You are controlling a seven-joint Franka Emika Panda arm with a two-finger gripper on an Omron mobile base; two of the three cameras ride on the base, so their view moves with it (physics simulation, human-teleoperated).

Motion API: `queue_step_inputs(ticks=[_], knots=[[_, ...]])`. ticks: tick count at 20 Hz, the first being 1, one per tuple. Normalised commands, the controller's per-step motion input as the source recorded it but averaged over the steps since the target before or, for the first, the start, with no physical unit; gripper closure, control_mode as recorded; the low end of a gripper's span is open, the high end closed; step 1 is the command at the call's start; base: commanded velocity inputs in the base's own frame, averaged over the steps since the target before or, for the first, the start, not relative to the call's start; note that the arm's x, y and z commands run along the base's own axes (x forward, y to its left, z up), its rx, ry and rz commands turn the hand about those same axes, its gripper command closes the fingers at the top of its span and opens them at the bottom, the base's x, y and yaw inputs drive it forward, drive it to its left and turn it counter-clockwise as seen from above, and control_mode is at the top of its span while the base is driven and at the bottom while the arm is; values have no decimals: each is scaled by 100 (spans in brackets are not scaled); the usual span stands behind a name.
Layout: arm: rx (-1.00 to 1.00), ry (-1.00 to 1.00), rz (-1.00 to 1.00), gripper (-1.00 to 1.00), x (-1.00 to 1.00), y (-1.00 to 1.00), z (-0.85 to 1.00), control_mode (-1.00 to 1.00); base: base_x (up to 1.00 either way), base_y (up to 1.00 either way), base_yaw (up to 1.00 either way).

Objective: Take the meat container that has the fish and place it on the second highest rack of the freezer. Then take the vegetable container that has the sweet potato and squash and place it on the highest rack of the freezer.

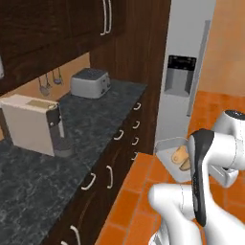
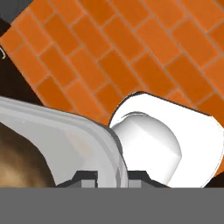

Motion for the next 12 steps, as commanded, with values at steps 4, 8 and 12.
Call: queue_step_inputs(ticks=[4,8,12], knots=[[0,0,0,100,0,0,0,100,39,-31,-87],[0,0,0,100,0,0,0,100,100,-9,-56],[0,0,0,100,0,0,0,100,100,-10,-30]])
